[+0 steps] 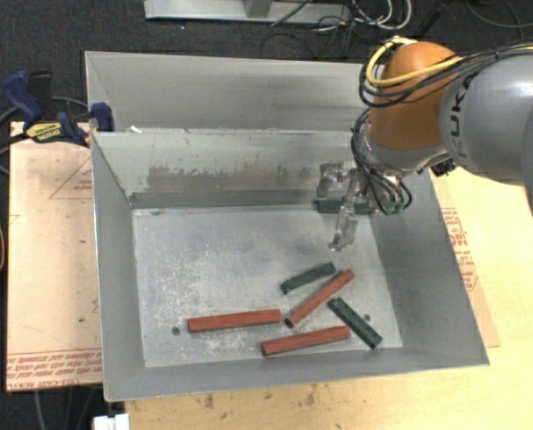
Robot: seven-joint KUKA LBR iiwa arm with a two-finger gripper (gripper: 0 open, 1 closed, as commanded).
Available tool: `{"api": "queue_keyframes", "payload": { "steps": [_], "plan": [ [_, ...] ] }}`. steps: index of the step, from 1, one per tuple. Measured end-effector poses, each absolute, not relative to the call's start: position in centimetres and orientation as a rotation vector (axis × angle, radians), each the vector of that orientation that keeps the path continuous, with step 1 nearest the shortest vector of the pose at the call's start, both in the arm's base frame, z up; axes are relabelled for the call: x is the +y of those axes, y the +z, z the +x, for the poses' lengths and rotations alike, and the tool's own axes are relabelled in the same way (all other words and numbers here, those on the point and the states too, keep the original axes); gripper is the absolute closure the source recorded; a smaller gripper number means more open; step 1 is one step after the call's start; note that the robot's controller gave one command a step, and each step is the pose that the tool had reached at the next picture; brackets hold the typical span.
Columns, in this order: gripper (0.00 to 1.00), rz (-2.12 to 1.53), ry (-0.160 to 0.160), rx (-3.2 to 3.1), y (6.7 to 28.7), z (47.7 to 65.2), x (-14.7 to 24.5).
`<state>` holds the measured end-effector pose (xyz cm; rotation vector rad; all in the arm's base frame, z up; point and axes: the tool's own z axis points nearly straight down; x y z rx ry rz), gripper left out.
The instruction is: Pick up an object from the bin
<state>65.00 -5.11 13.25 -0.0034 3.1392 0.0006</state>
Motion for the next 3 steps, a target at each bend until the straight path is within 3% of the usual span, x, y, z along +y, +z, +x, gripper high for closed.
{"api": "queue_keyframes", "payload": {
  "steps": [1,2,3],
  "plan": [
    [0.0,-0.1,0.002,3.146,6.8,55.4,-6.3],
    [1.0,-0.104,0.001,3.136,7.5,55.9,-6.2],
    [1.0,-0.22,0.0,3.121,22.5,58.1,-2.4]
  ]
}}
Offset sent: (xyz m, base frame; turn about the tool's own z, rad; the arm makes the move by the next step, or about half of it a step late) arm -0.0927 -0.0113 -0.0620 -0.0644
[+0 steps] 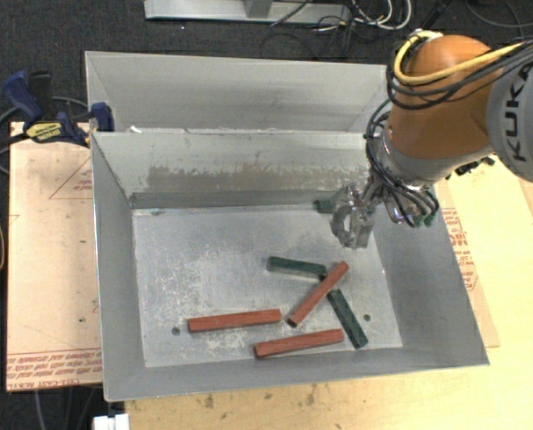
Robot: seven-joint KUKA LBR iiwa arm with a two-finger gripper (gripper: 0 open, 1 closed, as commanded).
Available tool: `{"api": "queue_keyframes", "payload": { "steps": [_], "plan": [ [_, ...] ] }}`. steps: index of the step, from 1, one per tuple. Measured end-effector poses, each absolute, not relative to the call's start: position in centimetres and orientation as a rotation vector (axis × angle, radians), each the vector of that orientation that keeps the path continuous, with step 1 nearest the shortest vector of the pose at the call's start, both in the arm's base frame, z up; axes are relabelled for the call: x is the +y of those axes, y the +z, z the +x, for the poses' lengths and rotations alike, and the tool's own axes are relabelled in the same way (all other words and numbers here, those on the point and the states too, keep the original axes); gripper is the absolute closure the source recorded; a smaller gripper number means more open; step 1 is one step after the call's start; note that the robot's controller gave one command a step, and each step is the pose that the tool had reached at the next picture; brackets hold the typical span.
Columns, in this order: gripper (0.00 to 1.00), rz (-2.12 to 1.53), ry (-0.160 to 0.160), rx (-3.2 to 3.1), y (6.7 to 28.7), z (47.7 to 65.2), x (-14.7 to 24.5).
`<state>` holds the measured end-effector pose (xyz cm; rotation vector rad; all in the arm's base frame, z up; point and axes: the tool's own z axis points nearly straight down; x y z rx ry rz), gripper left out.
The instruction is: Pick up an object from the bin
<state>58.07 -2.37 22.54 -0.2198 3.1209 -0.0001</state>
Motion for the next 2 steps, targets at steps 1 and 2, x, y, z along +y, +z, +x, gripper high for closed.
{"api": "queue_keyframes", "payload": {
  "steps": [1,2],
  "plan": [
    [1.0,-0.686,0.001,3.057,27.6,56.73,1.9],
    [0.0,-0.683,0.001,3.061,27.44,56.68,1.76]
  ]
}}
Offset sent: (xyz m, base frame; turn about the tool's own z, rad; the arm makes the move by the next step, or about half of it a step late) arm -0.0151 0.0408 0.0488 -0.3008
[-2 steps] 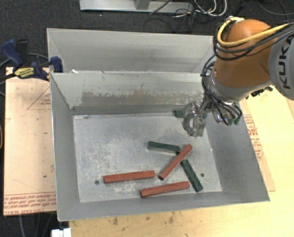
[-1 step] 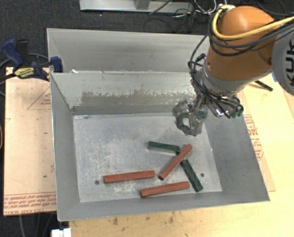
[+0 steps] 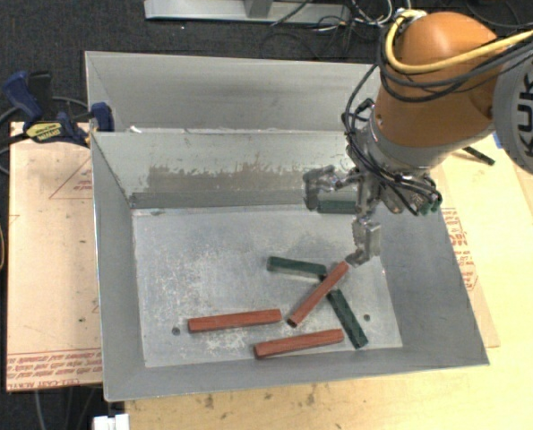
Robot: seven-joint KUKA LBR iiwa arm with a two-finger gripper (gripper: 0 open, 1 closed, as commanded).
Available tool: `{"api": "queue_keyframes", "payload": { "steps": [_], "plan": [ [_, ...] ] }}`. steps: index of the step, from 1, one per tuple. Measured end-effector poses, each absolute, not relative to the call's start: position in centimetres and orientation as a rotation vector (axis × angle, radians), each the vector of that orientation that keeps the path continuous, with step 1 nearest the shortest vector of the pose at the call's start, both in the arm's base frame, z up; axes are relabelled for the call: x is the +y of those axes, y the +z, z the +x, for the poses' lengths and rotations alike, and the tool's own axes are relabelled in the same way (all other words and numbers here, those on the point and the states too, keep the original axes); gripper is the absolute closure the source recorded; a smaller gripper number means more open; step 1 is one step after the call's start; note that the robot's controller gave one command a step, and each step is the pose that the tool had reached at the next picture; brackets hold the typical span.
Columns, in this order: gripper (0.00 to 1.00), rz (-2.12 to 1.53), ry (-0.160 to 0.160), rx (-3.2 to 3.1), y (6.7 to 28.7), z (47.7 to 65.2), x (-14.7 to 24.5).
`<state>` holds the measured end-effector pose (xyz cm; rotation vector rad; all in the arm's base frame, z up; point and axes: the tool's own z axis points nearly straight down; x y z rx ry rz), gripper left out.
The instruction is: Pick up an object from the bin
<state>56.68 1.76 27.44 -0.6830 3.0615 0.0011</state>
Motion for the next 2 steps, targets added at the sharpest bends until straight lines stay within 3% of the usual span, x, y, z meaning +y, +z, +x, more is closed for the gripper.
{"api": "queue_keyframes", "payload": {
  "steps": [1,2],
  "plan": [
    [0.0,-0.689,0.005,3.072,15.2,55.9,0.6],
    [0.0,-0.801,0.003,3.041,6.7,61.9,-0.8]
  ]
}}
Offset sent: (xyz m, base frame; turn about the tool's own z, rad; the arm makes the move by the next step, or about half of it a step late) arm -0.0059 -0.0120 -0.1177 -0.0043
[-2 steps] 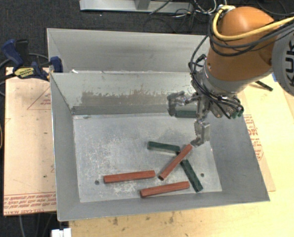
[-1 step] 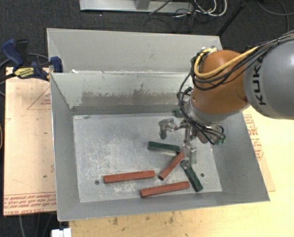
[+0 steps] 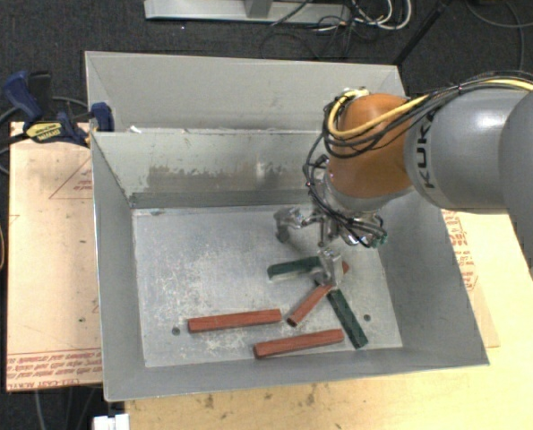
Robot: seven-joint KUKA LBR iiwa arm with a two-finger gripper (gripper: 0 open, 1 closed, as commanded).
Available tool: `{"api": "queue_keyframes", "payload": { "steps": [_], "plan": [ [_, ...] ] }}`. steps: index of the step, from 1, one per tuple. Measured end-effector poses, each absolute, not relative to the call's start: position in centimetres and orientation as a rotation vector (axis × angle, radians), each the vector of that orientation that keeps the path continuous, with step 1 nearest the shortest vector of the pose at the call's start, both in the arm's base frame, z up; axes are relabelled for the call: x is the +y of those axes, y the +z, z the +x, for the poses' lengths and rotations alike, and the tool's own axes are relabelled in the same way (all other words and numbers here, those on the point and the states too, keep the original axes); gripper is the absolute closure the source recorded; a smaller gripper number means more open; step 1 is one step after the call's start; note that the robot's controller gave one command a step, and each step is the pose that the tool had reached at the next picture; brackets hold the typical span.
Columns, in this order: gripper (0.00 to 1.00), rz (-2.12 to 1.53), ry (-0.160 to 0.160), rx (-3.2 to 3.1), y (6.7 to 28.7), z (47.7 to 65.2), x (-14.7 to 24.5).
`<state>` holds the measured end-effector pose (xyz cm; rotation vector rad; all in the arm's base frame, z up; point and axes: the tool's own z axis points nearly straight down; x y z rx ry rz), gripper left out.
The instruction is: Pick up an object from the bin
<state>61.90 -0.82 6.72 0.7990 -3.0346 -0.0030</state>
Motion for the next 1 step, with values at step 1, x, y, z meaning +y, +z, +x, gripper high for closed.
{"api": "queue_keyframes", "payload": {
  "steps": [1],
  "plan": [
    [1.0,0.802,-0.001,-3.044,7.14,61.98,-0.76]
  ]
}}
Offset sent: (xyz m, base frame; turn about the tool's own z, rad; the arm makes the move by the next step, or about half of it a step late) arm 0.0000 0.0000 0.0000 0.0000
